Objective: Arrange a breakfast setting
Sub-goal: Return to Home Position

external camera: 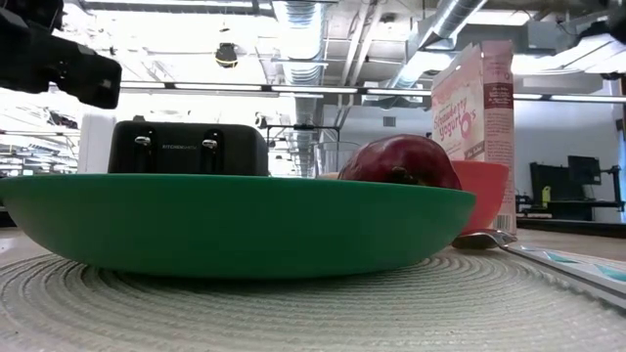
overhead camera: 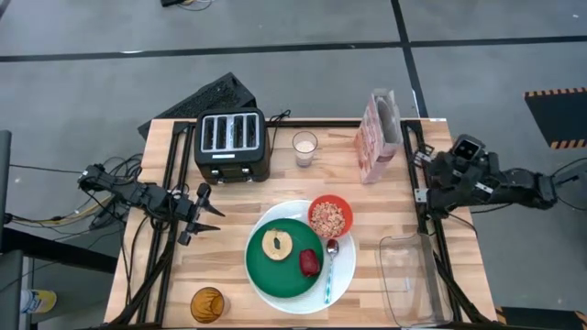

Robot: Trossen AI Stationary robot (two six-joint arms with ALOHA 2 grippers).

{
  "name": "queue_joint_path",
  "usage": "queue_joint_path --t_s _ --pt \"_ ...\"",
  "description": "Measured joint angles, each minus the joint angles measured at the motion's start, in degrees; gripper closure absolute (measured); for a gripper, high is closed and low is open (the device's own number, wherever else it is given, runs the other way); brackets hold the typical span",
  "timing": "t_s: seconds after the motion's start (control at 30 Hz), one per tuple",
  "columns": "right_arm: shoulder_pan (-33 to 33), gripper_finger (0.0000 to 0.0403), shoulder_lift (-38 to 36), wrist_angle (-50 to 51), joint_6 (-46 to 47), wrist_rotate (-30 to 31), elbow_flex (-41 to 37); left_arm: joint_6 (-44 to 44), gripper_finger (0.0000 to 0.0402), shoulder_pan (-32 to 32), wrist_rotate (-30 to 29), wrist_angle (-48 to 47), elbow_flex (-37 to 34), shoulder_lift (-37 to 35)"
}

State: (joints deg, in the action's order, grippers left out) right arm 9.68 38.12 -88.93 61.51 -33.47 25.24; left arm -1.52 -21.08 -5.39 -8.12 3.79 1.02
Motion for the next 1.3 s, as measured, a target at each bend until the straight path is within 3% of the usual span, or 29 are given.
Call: queue_joint_path --t_s 0.2,0.47,0.7,0.9,1.1,1.3 --pt "2.82 0.025 -11.02 1.11 -6.39 3.24 -7.59 -2.91 0.0231 0.0 -1.38 0.1 0.0 0.0" --pt "4.56 0.025 -18.64 4.94 -23.13 8.26 -18.0 -3.89 0.0231 0.02 -4.32 0.33 0.0 0.0" --pt "5.57 0.025 -20.24 17.47 -30.87 17.88 -24.55 -3.89 0.0231 0.02 -4.33 0.33 0.0 0.0" --pt "5.59 0.025 -20.18 32.56 -32.38 24.67 -24.77 -3.84 0.0231 0.0 -4.33 0.33 0.0 0.0" --pt "5.59 0.025 -20.21 44.85 -40.01 26.15 -24.79 -3.8 0.0231 0.0 -4.33 0.35 0.0 0.0" --pt "5.58 0.025 -20.19 54.03 -40.47 26.49 -24.83 -4.09 0.0231 0.0 -4.31 0.33 0.0 0.0"
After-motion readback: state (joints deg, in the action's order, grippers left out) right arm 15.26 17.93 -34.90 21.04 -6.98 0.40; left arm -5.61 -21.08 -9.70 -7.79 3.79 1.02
